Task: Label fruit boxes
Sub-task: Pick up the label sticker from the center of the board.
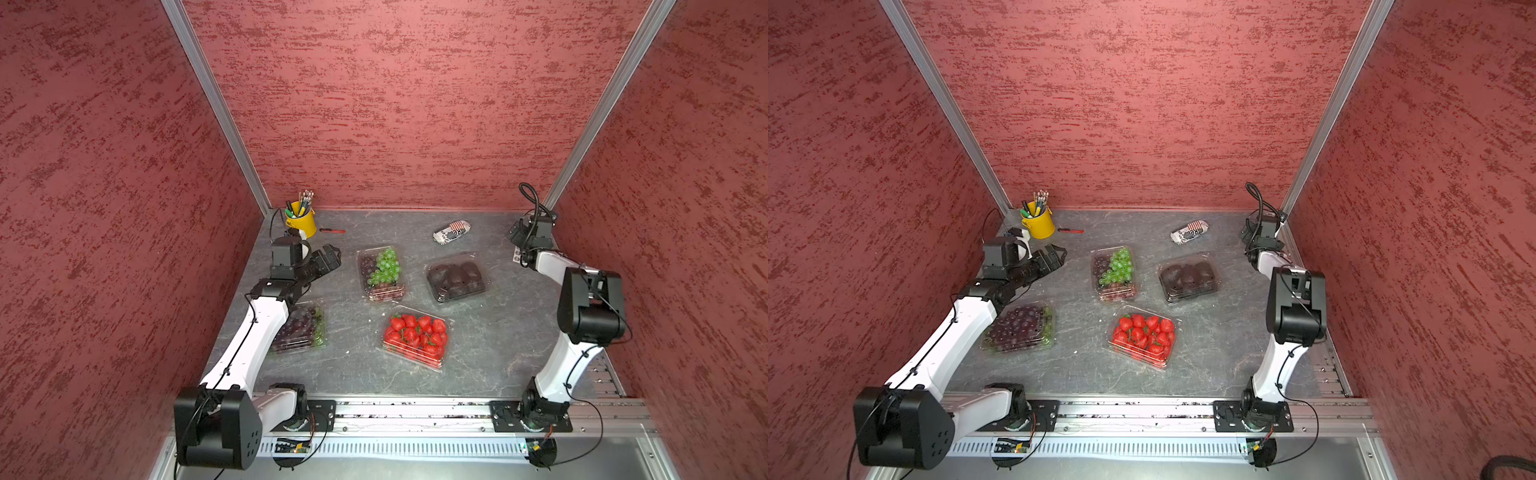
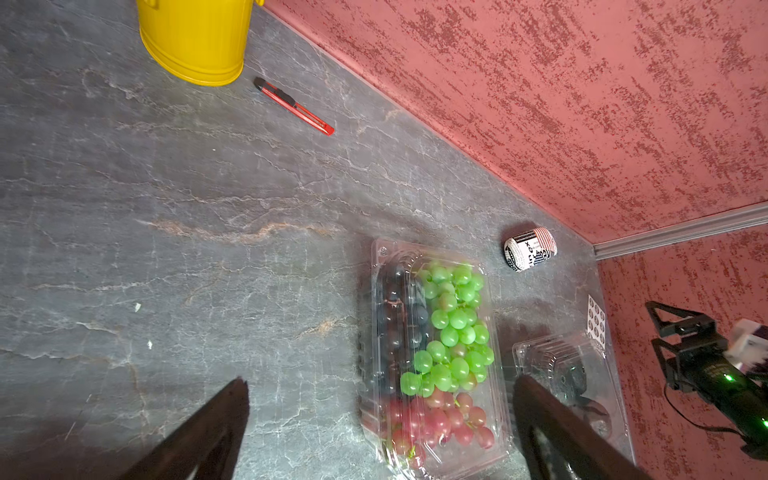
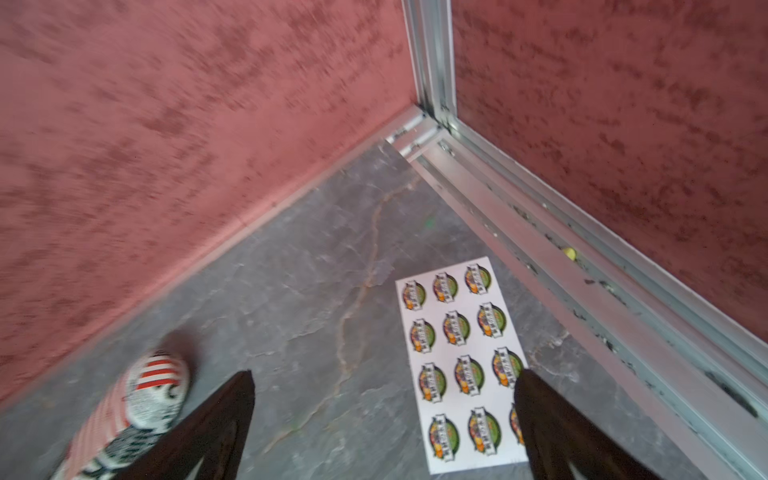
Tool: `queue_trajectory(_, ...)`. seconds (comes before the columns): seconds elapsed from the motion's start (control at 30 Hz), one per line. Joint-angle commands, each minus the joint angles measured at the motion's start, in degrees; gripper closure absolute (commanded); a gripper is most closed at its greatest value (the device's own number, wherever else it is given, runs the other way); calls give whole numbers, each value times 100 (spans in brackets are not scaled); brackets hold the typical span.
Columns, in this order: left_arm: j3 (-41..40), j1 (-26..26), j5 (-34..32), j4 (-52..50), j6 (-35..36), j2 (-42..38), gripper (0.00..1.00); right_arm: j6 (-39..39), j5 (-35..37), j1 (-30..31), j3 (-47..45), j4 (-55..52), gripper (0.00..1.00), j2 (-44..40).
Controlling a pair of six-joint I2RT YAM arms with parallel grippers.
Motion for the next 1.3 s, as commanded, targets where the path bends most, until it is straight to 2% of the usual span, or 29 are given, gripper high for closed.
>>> queue_trajectory(0.0,90,-37,-82,-169,96,-107,0,-63,5,-118,392,-501,1,268)
queue_trajectory(0.2,190,6,96,-234,94,70,0,-180,-206,-325,1039,-995,1,916)
queue_trajectory(0.6,336,50,260,-240,81,271,0,-490,-471,-322,1942,-2002,1,1712)
queue_trajectory(0.77,292,102,301,-225,52,245,0,-606,-376,-255,1886,-2290,1,1658)
queue_trajectory(0.97,215,127,374,-216,38,186,0,-553,-452,-179,1824,-2715,7,1639)
queue_trajectory(1.27,-39,148,455,-198,23,-43,0,-511,185,-72,1298,-2510,2,896)
